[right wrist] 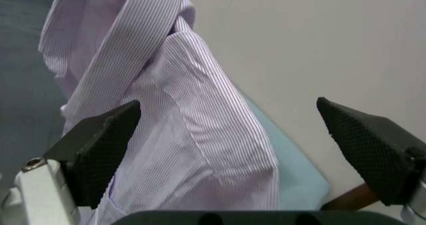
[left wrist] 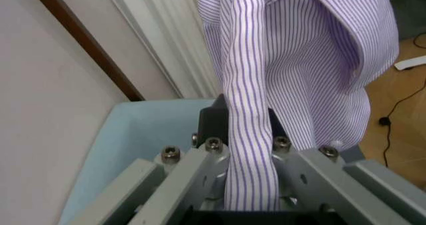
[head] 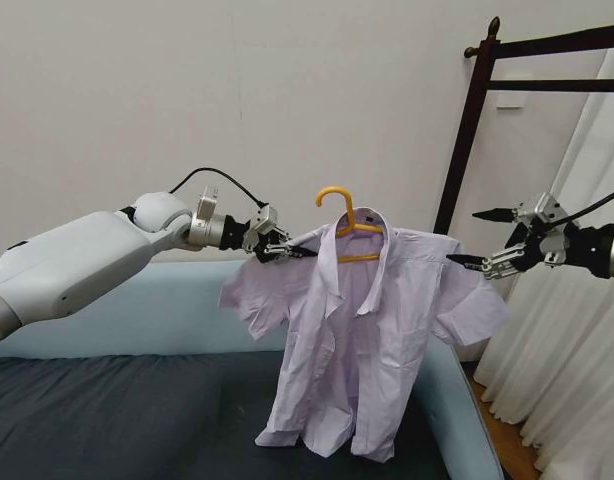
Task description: Pick up the clothes from the sofa and hang them on the clothes hanger.
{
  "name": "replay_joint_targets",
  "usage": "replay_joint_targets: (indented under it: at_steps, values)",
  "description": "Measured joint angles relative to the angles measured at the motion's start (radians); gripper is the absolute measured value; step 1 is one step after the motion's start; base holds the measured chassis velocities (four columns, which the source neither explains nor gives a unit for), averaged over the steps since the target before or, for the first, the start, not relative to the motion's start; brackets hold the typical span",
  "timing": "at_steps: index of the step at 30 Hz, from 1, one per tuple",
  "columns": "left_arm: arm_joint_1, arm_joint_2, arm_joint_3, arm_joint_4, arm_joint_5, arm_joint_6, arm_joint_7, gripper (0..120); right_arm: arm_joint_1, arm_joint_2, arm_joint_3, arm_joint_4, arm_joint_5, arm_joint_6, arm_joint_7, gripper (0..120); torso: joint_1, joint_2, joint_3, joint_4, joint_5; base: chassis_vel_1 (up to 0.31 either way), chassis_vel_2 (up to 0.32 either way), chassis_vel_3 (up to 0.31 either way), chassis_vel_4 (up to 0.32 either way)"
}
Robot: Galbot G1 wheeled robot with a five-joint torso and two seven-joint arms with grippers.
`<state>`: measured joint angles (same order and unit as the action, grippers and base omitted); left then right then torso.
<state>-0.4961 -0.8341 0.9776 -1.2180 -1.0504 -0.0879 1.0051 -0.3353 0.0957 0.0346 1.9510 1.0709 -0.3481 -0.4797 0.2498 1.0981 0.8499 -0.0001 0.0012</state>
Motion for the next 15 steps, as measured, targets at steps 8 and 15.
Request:
replay_joint_targets:
  at_steps: [8, 15]
  values:
    - [0.012, 0.006, 0.001, -0.036, 0.021, 0.004, -0.007, 1, 0.030, 0.041, -0.079, 0.016, -0.063, -0.024, 0.018, 100, 0.000, 0.000, 0.000, 0.0000, -0.0002, 0.000, 0.000, 0.000, 0.000]
    - [0.001, -0.009, 0.009, -0.053, 0.027, 0.005, -0.008, 1, 0.046, 0.054, -0.101, 0.028, -0.078, -0.069, 0.011, 100, 0.000, 0.000, 0.000, -0.0005, -0.0001, 0.000, 0.000, 0.000, 0.000]
